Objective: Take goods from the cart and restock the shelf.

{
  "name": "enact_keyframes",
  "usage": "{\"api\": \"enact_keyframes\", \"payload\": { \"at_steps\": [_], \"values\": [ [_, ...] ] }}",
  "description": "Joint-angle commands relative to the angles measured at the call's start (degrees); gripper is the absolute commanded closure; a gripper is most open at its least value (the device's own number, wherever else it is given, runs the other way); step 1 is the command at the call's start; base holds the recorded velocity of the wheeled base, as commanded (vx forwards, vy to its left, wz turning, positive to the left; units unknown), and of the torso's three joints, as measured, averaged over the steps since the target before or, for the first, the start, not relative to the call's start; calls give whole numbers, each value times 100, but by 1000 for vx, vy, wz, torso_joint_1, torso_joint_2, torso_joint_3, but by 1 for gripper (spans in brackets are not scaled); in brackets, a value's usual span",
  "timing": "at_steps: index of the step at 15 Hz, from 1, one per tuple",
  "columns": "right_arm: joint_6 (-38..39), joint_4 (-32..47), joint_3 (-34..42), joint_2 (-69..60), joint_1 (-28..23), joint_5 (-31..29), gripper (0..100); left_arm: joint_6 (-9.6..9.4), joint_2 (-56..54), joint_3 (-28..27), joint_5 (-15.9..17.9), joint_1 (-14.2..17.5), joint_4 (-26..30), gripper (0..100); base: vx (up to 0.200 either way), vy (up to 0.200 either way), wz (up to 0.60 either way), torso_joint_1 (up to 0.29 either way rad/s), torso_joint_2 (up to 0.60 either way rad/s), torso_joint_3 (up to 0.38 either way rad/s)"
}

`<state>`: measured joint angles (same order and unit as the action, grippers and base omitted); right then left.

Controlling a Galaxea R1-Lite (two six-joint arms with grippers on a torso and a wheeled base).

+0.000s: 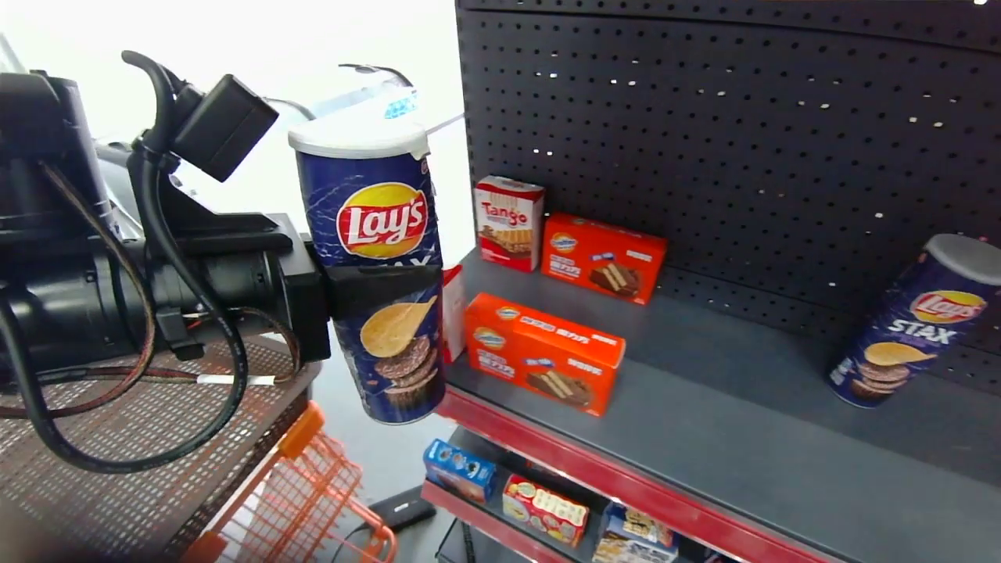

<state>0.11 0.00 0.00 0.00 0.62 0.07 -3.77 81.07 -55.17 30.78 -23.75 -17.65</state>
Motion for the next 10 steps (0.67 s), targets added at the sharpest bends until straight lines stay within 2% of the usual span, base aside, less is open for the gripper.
{"api": "enact_keyframes", "payload": {
  "at_steps": [1, 8, 10],
  "values": [
    [7, 0, 0, 0, -1, 1, 0, -1, 6, -11, 16, -7, -19, 100, 0, 0, -600, 2, -2, 2],
    [-2, 0, 0, 0, -1, 1, 0, 8, 6, -55, 33, -7, -10, 100, 0, 0, -600, 2, 2, 3],
    [7, 0, 0, 9, 8, 1, 0, 8, 6, -28, 33, 2, -10, 100, 0, 0, 0, 0, 0, 0]
  ]
}}
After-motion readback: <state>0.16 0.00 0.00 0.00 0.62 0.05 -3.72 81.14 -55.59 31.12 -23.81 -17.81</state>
